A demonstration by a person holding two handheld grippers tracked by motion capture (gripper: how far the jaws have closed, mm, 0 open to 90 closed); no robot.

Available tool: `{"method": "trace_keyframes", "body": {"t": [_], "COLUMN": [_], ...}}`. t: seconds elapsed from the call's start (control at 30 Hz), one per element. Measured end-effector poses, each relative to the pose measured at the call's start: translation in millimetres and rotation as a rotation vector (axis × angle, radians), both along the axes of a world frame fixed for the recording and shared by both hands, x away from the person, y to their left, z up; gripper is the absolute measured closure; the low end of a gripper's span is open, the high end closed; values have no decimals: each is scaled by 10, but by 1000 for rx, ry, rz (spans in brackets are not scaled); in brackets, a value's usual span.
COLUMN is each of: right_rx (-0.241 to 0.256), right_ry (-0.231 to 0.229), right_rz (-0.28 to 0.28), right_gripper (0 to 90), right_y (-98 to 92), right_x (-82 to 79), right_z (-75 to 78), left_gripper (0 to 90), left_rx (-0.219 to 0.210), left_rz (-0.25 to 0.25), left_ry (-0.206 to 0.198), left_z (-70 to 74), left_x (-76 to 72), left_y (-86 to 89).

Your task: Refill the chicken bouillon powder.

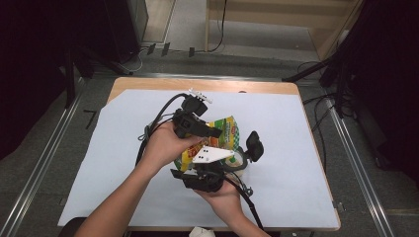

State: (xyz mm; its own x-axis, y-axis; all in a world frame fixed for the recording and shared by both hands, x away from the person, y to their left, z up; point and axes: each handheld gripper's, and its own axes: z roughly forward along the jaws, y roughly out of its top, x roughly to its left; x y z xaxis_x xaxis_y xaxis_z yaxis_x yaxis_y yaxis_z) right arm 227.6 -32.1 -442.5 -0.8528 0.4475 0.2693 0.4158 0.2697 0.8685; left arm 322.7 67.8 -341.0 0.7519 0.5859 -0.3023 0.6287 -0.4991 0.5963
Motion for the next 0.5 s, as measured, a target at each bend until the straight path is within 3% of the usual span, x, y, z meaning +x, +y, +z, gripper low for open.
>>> {"method": "trace_keyframes", "body": {"t": [0.5], "right_rx": [-1], "right_ry": [-1], "right_rz": [-1], "right_gripper": [661], "right_y": [0], "right_x": [-12], "right_z": [6], "left_gripper": [744], "left_rx": [1], "left_rz": [-3], "left_ry": [7], "left_z": [-4], "left_x": [10], "left_y": [6]}}
